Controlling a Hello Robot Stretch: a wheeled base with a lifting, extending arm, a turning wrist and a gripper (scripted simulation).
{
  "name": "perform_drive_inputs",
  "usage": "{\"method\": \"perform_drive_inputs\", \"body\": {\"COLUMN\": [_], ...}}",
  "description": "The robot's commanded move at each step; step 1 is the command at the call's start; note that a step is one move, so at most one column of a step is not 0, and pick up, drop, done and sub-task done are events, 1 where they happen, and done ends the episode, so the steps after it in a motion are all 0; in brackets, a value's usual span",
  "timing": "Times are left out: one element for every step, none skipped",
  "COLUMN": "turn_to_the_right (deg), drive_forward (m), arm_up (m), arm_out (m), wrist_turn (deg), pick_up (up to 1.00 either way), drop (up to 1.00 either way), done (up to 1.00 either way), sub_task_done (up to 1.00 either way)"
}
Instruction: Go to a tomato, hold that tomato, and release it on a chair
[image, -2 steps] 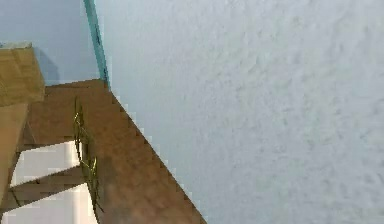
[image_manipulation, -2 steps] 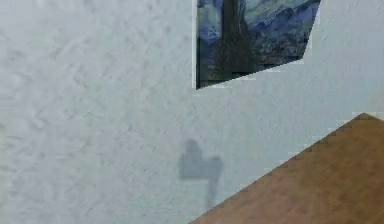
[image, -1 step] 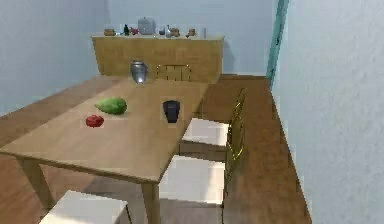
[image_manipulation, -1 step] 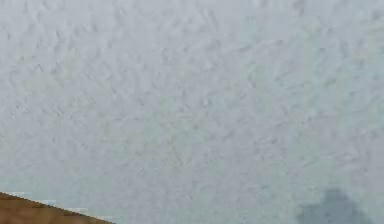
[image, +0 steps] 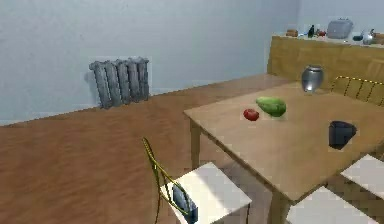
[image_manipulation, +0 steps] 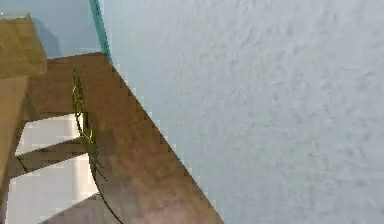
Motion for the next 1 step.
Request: {"method": "perform_drive_inputs", "body": {"turn_to_the_right": [-45.0], "drive_forward": [0.0], "arm_up": [0.0], "arm_out": [0.0], "wrist_turn": [0.0], "pick_up": [0.0], "drop": [0.0], "done": [0.0], "sub_task_done": [0.0]}}
